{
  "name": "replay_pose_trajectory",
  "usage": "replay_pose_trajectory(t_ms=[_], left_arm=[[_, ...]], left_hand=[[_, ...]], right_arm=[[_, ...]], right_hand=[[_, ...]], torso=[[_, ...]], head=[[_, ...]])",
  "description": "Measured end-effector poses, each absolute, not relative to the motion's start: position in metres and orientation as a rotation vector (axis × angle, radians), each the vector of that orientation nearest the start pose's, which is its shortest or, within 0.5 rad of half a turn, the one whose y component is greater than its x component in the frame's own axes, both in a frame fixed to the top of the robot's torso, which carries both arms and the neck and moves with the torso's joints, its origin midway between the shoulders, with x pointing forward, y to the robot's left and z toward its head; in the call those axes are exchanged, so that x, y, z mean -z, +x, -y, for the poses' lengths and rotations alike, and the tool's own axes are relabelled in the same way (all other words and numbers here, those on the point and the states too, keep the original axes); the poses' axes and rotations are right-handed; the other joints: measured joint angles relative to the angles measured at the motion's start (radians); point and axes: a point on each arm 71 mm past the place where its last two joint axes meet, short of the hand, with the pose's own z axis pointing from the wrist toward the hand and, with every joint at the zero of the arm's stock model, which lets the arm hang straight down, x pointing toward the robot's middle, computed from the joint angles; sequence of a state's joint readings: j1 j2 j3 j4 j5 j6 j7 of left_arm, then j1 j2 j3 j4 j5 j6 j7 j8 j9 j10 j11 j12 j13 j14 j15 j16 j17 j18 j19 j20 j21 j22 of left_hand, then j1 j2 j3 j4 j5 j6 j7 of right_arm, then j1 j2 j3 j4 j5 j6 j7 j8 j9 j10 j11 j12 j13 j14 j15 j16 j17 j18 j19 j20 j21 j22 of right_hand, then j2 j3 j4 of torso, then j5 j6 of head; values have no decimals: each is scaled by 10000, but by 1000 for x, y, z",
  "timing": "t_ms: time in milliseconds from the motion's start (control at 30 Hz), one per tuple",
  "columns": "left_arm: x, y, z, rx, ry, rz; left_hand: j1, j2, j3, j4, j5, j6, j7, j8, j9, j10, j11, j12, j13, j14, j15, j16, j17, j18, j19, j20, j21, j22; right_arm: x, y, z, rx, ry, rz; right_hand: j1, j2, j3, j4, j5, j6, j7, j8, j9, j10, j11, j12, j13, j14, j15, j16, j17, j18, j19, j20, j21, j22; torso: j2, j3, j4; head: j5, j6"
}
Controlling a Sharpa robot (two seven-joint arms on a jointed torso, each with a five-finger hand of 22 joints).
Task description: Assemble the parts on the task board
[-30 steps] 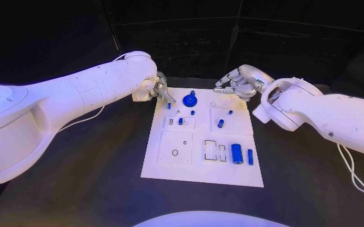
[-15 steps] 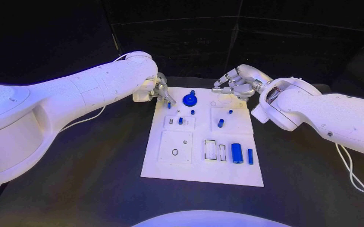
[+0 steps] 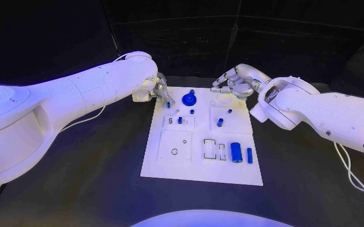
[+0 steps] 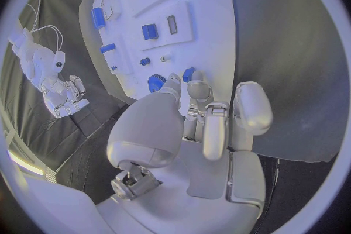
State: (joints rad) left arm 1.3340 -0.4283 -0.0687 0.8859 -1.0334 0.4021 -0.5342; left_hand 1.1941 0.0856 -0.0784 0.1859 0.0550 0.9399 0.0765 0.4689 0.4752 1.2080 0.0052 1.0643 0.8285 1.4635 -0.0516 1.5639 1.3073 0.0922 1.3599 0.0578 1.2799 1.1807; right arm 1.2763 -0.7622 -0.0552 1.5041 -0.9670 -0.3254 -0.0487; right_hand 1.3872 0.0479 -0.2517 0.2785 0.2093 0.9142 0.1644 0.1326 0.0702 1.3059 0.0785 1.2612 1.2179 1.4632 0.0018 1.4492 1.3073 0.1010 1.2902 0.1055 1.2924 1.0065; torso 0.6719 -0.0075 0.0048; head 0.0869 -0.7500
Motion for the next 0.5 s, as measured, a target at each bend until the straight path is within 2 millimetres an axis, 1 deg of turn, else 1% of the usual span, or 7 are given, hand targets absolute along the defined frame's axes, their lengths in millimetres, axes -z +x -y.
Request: replay_pose_trajectory(t_ms=[100, 233, 333, 367, 500], left_arm=[[201, 585, -190, 1829, -2108, -24245], [202, 585, -190, 1798, -2125, -24254], [203, 585, -189, 1791, -2127, -24253], [203, 585, -189, 1790, -2126, -24254], [203, 584, -188, 1790, -2113, -24259]], left_hand=[[63, 63, 41, -40, 0, 0, 0, 0, 0, 0, 0, 0, 0, 0, 0, 0, 0, 0, 29, -28, 0, 27], [62, 62, 41, -40, 0, 0, 0, 0, 0, 0, 0, 0, -1, 0, 0, 0, 0, 0, 29, -28, 0, 26], [62, 63, 41, -40, 0, 0, 0, 0, -1, -1, 1, 0, -1, 0, 0, 0, 0, 0, 29, -28, 0, 26], [108, 108, 41, -40, 0, 0, 0, 0, -1, 21, -21, 0, -1, 0, 0, 0, 0, 0, 28, -28, 0, 31], [108, 108, 41, -40, 0, 0, 0, 0, -1, 36, -36, 0, -1, 0, 0, 0, 0, 0, 28, -28, 0, 35]], right_arm=[[157, 500, 166, -9624, 2226, -17224], [157, 499, 166, -9638, 2213, -17238], [157, 499, 166, -9645, 2206, -17246], [157, 499, 166, -9647, 2203, -17248], [157, 499, 166, -9649, 2199, -17256]], right_hand=[[0, 0, 0, 0, 0, 0, 0, 0, 0, 0, 0, 0, 0, 0, 0, 0, 0, 0, 0, 0, 0, 0], [0, 0, 0, 0, 0, 0, 0, 0, 0, 0, 0, 0, 0, 0, 0, 0, 0, 0, 0, 0, 0, -1], [46, 47, 0, 0, 40, 0, 0, 0, 0, 0, 0, 0, 1, 0, 0, 0, 6, 0, 0, 0, 0, -1], [64, 65, 0, 0, 40, 0, 0, 0, 0, 0, 0, 0, 1, 0, 0, 0, 8, -1, 0, 0, 0, -1], [64, 65, 23, -23, 95, 0, 0, 0, 0, 0, 0, 0, 2, 0, 0, 0, 7, 0, 0, 0, 0, -1]], torso=[[0, 2, 0], [-1, 2, 0], [-2, 2, 1], [-2, 2, 1], [-4, 2, 1]], head=[[-7, -4], [-7, -5], [-6, -5], [-6, -1], [-6, 14]])
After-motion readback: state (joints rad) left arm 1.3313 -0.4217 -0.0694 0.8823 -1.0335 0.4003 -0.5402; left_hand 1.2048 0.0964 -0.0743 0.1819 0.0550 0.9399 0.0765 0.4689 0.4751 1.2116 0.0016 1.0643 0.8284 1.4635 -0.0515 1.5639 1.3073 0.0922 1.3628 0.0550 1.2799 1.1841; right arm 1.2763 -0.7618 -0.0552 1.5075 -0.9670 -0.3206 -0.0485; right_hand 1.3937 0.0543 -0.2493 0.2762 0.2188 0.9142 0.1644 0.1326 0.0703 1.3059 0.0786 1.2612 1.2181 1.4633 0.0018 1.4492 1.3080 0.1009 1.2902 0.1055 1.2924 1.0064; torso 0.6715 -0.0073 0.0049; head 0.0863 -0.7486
